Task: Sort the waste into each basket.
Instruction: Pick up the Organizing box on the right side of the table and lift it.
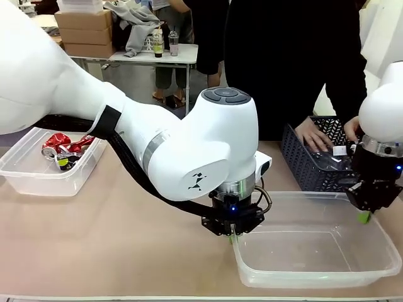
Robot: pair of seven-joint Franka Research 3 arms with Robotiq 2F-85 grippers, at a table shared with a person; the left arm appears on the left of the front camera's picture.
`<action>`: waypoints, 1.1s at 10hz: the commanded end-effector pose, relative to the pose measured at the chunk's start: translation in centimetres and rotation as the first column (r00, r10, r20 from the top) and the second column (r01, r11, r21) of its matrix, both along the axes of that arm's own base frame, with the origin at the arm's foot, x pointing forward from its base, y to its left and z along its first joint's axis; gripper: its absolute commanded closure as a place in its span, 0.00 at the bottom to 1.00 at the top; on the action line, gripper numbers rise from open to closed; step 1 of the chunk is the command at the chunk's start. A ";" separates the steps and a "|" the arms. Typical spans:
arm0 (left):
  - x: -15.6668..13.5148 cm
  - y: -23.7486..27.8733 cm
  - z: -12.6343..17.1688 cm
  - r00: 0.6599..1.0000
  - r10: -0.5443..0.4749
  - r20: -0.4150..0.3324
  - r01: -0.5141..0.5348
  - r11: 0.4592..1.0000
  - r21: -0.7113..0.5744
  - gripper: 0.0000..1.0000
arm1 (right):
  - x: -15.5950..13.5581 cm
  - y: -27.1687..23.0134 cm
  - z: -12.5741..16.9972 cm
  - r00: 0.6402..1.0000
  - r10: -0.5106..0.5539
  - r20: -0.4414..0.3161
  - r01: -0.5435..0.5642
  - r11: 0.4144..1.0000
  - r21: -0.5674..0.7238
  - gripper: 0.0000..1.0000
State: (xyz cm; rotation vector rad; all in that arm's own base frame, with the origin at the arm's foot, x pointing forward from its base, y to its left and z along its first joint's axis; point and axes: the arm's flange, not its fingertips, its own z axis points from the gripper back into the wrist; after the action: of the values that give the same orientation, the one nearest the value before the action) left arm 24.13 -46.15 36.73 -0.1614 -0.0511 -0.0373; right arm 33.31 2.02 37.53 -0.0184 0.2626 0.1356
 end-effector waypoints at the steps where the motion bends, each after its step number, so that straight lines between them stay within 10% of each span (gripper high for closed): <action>1: -0.5 2.3 2.7 0.999 -0.015 -0.033 0.016 0.999 0.043 1.00 | -8.7 -1.5 -1.8 1.000 0.000 0.000 0.000 0.999 -0.046 1.00; 6: -0.2 12.5 11.5 0.991 0.106 -0.083 -0.102 0.994 0.049 1.00 | -4.5 0.9 9.6 0.999 -0.022 -0.037 0.021 1.000 -0.022 1.00; 11: 3.8 23.4 11.1 0.968 0.246 -0.053 -0.246 0.969 0.022 1.00 | 5.5 10.8 13.0 0.989 -0.052 -0.141 0.052 0.999 -0.002 1.00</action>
State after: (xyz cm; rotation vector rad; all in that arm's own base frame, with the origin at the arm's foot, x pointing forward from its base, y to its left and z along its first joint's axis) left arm 26.45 -28.34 49.71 -0.2220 -0.0083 0.1562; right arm 36.62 15.58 49.83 0.1380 0.3315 0.1012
